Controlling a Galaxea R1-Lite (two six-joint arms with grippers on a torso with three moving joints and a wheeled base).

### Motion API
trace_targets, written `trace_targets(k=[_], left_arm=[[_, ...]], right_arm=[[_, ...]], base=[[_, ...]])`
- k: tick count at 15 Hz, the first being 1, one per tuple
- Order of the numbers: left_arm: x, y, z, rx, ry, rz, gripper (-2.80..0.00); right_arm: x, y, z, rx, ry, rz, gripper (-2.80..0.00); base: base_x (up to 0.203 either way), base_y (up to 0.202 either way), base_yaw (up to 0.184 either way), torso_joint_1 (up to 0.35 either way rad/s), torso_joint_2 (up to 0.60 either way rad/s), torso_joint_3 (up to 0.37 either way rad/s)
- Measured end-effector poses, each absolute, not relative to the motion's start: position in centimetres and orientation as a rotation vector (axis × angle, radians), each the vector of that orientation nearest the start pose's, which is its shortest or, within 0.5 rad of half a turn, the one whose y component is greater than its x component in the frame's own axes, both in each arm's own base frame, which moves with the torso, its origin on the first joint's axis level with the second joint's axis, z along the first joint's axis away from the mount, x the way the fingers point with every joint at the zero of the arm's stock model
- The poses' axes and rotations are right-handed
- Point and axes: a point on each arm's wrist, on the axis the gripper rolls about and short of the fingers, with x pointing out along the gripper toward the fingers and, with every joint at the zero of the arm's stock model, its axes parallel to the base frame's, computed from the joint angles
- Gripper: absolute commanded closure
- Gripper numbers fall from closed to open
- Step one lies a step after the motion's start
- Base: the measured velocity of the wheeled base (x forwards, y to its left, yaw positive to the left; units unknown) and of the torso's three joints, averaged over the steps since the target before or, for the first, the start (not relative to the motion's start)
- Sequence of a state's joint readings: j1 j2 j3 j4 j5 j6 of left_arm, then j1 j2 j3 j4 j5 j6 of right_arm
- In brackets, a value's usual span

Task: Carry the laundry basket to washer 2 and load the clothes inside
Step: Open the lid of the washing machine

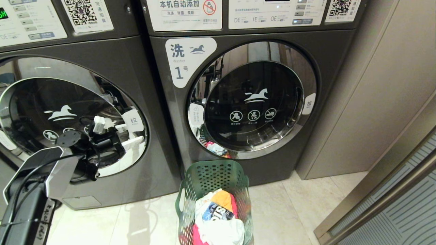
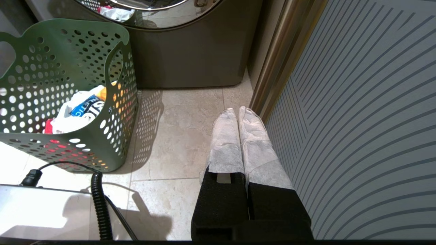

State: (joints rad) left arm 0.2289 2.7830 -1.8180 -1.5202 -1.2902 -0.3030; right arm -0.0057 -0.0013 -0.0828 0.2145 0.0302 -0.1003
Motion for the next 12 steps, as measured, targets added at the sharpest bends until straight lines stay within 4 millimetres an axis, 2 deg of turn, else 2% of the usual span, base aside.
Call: trace_targets(k=[12], left_arm=[[49.4,9.4,5.7,0.121,-0.213,-1.12,-2.8]], right_arm=[[-3.1,0.1,7.6,-0.097,0.129,0.031,0.0]], base=[[0.0,0.0,0.0,0.0,0.0,0.0]])
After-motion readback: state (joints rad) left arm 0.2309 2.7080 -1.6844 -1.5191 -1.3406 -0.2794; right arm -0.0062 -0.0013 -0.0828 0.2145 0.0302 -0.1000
